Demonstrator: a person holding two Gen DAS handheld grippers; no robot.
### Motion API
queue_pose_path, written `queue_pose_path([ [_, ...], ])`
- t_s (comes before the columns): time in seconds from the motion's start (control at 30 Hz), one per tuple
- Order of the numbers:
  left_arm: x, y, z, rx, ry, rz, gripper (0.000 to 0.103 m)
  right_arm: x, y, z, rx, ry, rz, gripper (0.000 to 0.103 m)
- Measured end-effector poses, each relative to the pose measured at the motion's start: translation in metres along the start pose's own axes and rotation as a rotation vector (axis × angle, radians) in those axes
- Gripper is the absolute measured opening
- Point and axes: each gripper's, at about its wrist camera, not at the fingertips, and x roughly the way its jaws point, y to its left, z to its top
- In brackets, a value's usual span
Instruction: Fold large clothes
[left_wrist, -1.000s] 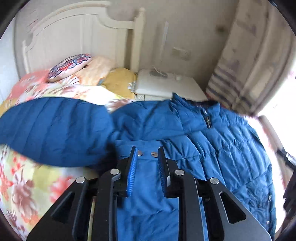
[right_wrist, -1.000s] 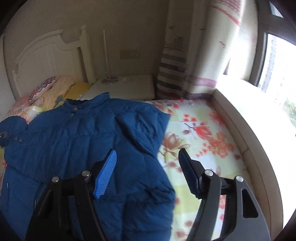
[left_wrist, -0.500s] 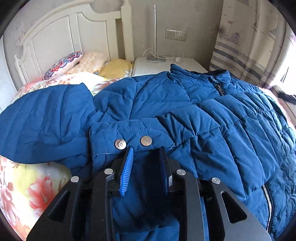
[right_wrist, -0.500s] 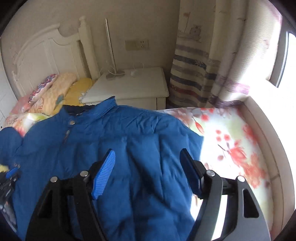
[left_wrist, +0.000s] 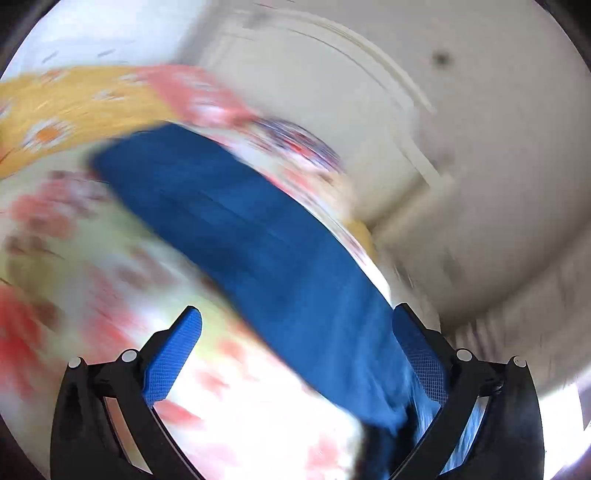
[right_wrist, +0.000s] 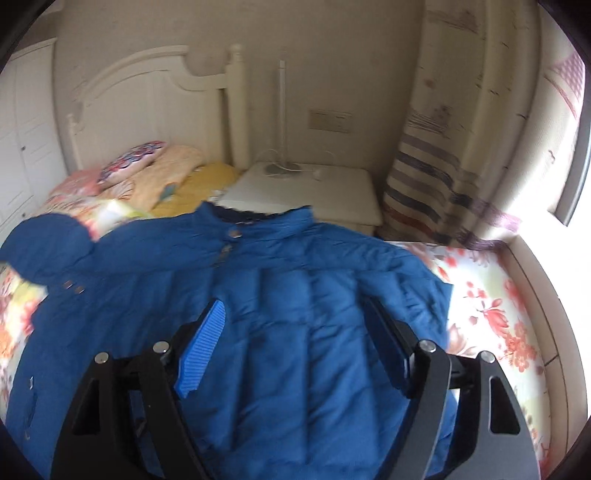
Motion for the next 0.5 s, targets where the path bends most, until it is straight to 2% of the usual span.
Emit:
queue_pose_path([
  [0.13, 0.029, 0.046, 0.048, -0.111, 0.010, 0.152, 0.099, 0.003, 0.033, -0.009, -0.074, 0.024, 0.012, 0.077],
  [0.2, 0.046, 0.059, 0.061, -0.143, 0.010, 0.180, 0.098, 0.004, 0.043, -0.016, -0.073, 0.038, 0.024, 0.077],
  [0.27, 0.059, 0.060, 0.070, -0.129, -0.019, 0.204, 0.081, 0.004, 0.048, -0.021, -0.074, 0.047, 0.025, 0.077],
  [0.33, 0.066, 0.053, 0.073, -0.128, -0.023, 0.212, 0.036, 0.005, 0.042, -0.029, -0.065, 0.051, 0.014, 0.077],
  [0.37, 0.064, 0.049, 0.073, -0.139, -0.032, 0.202, 0.031, 0.006, 0.036, -0.030, -0.056, 0.055, -0.009, 0.077],
  [0.4, 0.056, 0.034, 0.070, -0.131, -0.068, 0.156, 0.022, 0.009, 0.029, -0.036, -0.046, 0.055, -0.032, 0.077],
  [0.47, 0.038, 0.002, 0.061, -0.049, -0.138, 0.112, 0.018, 0.014, 0.008, -0.039, 0.003, 0.059, -0.111, 0.077],
  [0.5, 0.023, -0.033, 0.052, 0.029, -0.171, 0.057, 0.018, 0.019, -0.005, -0.042, 0.046, 0.085, -0.138, 0.077],
])
